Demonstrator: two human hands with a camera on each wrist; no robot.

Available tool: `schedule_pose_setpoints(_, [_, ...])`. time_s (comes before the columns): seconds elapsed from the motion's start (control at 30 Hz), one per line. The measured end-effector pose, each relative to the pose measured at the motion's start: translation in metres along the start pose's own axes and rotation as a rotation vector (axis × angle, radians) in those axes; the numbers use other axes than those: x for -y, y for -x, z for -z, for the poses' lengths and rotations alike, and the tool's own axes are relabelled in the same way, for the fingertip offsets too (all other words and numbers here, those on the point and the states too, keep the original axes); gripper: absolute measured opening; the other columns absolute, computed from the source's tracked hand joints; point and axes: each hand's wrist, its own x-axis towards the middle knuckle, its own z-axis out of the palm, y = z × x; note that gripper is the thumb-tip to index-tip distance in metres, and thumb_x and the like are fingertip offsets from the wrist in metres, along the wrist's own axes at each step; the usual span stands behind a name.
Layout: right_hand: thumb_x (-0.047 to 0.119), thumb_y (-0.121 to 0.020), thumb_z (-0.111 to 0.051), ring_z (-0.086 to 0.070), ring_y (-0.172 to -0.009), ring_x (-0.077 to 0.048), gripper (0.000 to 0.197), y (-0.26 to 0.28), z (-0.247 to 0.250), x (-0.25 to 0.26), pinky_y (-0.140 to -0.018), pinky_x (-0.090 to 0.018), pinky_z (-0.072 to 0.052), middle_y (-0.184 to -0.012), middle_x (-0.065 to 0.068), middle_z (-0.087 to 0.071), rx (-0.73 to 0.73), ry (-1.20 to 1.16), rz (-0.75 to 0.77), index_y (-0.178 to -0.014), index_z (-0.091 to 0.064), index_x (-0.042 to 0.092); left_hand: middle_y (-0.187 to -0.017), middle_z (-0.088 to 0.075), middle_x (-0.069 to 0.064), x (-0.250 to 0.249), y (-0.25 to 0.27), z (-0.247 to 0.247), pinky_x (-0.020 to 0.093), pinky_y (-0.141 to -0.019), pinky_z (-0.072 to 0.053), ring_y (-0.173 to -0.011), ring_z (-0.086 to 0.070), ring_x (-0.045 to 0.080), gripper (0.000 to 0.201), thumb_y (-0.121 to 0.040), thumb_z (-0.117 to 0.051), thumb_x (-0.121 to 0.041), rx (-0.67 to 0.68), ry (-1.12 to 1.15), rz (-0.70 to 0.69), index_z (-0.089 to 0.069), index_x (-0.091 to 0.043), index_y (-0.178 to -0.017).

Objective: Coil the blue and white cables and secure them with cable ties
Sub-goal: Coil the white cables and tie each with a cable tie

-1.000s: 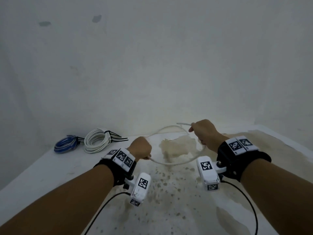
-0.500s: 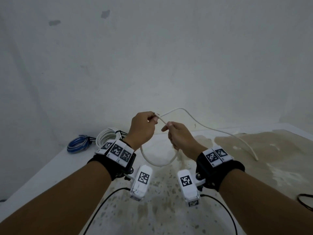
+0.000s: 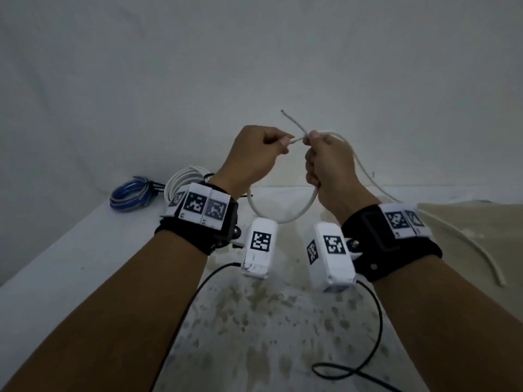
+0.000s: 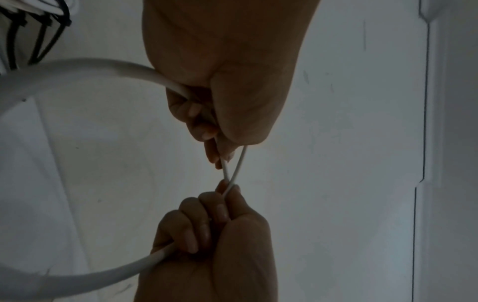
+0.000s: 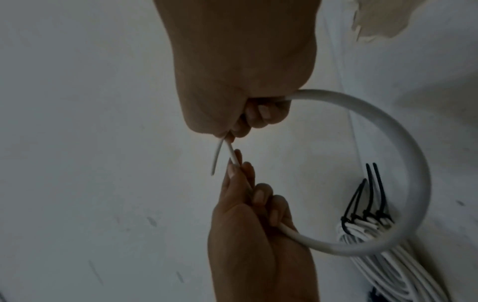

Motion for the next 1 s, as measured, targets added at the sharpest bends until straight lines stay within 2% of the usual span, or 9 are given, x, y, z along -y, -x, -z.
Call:
schedule_pose_setpoints(0.1, [0.026, -0.098, -0.053, -0.04, -0.045, -0.007, 0.01, -0.002, -0.008, -0.018, -0.044, -0.022, -0.032, -0.063, 0.001, -0.05, -0.04, 0.093, 0.07, -0.091, -0.051, 0.02, -0.076, -0.069, -0.015, 0.011, -0.005, -0.001, 0.007, -0.066, -0.045, -0.07, -0.063, -0.011, 0.017, -0.094, -0.06, -0.017, -0.016, -0.005, -0.02, -0.076, -0.017, -0.102])
schedule_pose_setpoints(0.23, [0.026, -0.098, -0.055, -0.042, -0.048, -0.007, 0.009, 0.002, -0.009, -0.036, -0.044, -0.019, -0.034, -0.067, -0.002, -0.053, -0.079, 0.038, 0.116, -0.098, -0.046, 0.025, -0.08, -0.073, -0.01, 0.026, -0.002, -0.011, 0.03, -0.086, -0.054, -0.083, -0.068, 0.005, 0.015, -0.092, -0.063, -0.022, -0.041, -0.061, 0.028, -0.078, -0.019, -0.095])
schedule_pose_setpoints(0.3, [0.026, -0.1, -0.052, -0.045, -0.046, -0.005, 0.005, 0.001, -0.002, -0.039, -0.043, -0.019, -0.034, -0.067, -0.001, -0.056, 0.029, 0.149, 0.068, -0.104, -0.05, 0.024, -0.08, -0.072, -0.011, 0.034, 0.005, -0.019, 0.03, -0.079, -0.054, -0.084, -0.068, 0.004, 0.015, -0.092, -0.063, -0.022, -0.049, -0.063, 0.068, -0.077, -0.02, -0.093])
schedule_pose_setpoints(0.4, [0.029, -0.102, -0.045, -0.044, -0.044, -0.01, 0.019, -0.001, 0.007, -0.036, -0.044, -0.023, -0.036, -0.062, -0.002, -0.057, 0.196, 0.355, -0.039, -0.108, -0.057, 0.016, -0.076, -0.07, -0.014, 0.037, 0.012, -0.023, 0.025, -0.068, -0.052, -0.079, -0.066, -0.004, 0.012, -0.091, -0.065, -0.022, -0.043, -0.056, 0.079, -0.077, -0.021, -0.09])
schedule_pose_setpoints(0.47, [0.028, -0.102, -0.047, -0.044, -0.045, -0.013, 0.025, -0.003, 0.009, -0.031, -0.045, -0.025, -0.038, -0.061, -0.003, -0.056, 0.189, 0.364, -0.044, -0.1, -0.062, 0.009, -0.076, -0.072, -0.011, 0.035, 0.012, -0.022, 0.025, -0.073, -0.053, -0.073, -0.067, -0.001, 0.01, -0.089, -0.068, -0.024, -0.067, -0.009, 0.1, -0.075, -0.018, -0.086])
schedule_pose_setpoints(0.6, [0.025, -0.102, -0.048, -0.039, -0.044, -0.012, 0.023, -0.008, 0.016, -0.013, -0.047, -0.026, -0.038, -0.059, 0.0, -0.047, 0.064, 0.24, -0.055, -0.089, -0.06, 0.011, -0.072, -0.069, -0.005, 0.027, 0.009, -0.009, 0.025, -0.055, -0.046, -0.053, -0.053, 0.01, 0.016, -0.097, -0.056, -0.024, -0.023, 0.032, 0.237, -0.069, -0.016, -0.091])
schedule_pose_setpoints(0.8, [0.018, -0.101, -0.045, -0.046, -0.049, -0.013, 0.02, -0.001, 0.011, -0.004, -0.049, -0.027, -0.043, -0.062, -0.001, -0.054, 0.231, 0.261, -0.06, -0.11, -0.061, 0.01, -0.074, -0.065, -0.004, 0.018, 0.009, 0.002, 0.026, -0.058, -0.038, -0.056, -0.046, 0.008, 0.022, -0.097, -0.052, -0.018, -0.009, -0.007, 0.173, -0.072, -0.01, -0.09])
schedule_pose_setpoints(0.9, [0.015, -0.102, -0.045, -0.048, -0.051, -0.014, 0.019, 0.002, 0.007, 0.001, -0.049, -0.027, -0.045, -0.063, -0.003, -0.057, 0.301, 0.256, -0.074, -0.106, -0.062, 0.008, -0.073, -0.067, -0.006, 0.013, 0.011, 0.002, 0.023, -0.057, -0.037, -0.051, -0.048, -0.003, 0.02, -0.097, -0.055, -0.02, 0.009, 0.017, 0.138, -0.074, -0.016, -0.096])
schedule_pose_setpoints(1.0, [0.012, -0.101, -0.047, -0.05, -0.051, -0.013, 0.017, 0.001, 0.01, 0.004, -0.051, -0.027, -0.047, -0.063, -0.002, -0.059, 0.284, 0.205, -0.084, -0.101, -0.063, 0.008, -0.074, -0.067, -0.005, 0.01, 0.011, 0.006, 0.023, -0.056, -0.04, -0.051, -0.047, 0.004, 0.015, -0.096, -0.059, -0.02, 0.056, 0.093, 0.195, -0.073, -0.016, -0.098])
